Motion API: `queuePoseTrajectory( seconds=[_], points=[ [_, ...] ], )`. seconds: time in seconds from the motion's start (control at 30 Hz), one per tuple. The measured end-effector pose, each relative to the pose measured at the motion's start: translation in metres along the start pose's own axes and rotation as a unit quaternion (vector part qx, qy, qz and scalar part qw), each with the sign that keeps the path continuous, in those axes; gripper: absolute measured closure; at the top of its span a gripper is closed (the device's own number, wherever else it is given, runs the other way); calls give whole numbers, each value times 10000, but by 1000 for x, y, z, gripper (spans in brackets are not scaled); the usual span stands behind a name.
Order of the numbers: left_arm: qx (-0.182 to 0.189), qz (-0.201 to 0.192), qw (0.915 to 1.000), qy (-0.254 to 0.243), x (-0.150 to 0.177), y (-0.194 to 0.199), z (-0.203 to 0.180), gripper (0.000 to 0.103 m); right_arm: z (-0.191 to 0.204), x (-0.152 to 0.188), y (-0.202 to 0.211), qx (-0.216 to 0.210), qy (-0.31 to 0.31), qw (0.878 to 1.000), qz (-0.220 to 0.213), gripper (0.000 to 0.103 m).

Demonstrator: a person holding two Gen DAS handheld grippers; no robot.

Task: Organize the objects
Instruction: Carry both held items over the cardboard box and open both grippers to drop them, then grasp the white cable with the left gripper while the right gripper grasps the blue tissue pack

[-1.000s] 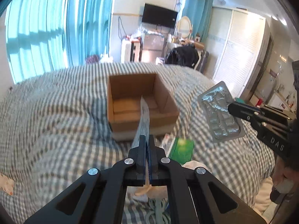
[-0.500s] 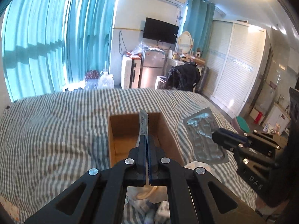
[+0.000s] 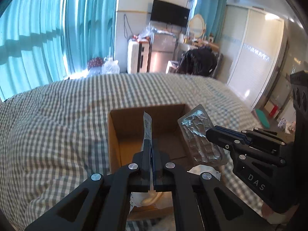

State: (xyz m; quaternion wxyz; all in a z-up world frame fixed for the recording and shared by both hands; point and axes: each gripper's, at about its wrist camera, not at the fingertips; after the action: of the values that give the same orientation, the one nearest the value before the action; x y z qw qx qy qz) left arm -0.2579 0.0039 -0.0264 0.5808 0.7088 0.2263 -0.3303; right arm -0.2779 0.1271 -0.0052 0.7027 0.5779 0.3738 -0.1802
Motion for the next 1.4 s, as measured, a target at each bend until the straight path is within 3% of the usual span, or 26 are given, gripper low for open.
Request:
queuePoseTrajectory(
  seconds=[0.17, 0.2, 0.23, 0.3, 0.33, 0.4, 0.5, 0.53, 0.57, 0.8, 1.03, 1.2, 1.4],
  points=[
    [23, 223, 9997, -35, 14, -19, 4, 101, -12, 13, -17, -59, -129, 9998, 151, 95],
    [32, 258, 9997, -28, 15, -19, 4, 100, -14, 15, -17, -65, -144, 9998, 153, 83],
    [7, 283, 9996, -43, 17, -18, 4, 100, -15, 16, -14, -77, -163, 9997, 141, 63],
    [-48, 305, 9995, -82, 20, -14, 0, 96, -17, 19, -4, -66, -190, 9998, 39, 46],
    [-65, 309, 9995, -90, 21, -10, -1, 92, -18, 21, 2, -52, -181, 9998, -7, 46],
    [-122, 277, 9995, -48, 26, 2, -1, 79, -18, 23, 17, 10, -175, 9998, -49, 42],
    [-164, 213, 9996, 0, 36, 24, -3, 39, -18, 28, 49, 94, -190, 9996, -162, 34],
    [-189, 165, 9997, 7, 40, 32, -4, 20, -17, 29, 57, 117, -181, 9996, -190, 31],
    [-240, 52, 9997, 13, 46, 45, -7, 16, -15, 32, 67, 149, -163, 9995, -233, 30],
    [-521, 31, 9985, -181, 86, 104, -25, 9, 5, 61, 137, 220, 35, 9988, -426, 17],
    [-775, -33, 9965, -316, 126, 156, -38, 4, 25, 110, 186, 252, 154, 9989, -356, 16],
    [-972, 107, 9948, -267, 160, 170, -44, 4, 40, 147, 195, 230, 326, 9991, -151, 14],
    [-1136, 261, 9930, -172, 190, 171, -42, 4, 56, 186, 175, 28, 443, 9988, 220, 14]
  ],
)
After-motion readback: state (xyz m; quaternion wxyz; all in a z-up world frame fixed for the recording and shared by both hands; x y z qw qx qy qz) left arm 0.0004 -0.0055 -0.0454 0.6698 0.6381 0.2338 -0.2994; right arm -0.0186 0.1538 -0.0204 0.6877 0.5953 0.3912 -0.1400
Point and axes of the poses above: each gripper's, at about its wrist camera, not at the fingertips, and y roughly against the way its jaws point, z to its left, x to its underside, and after that the axes turned 1 degree about -z, right-handed
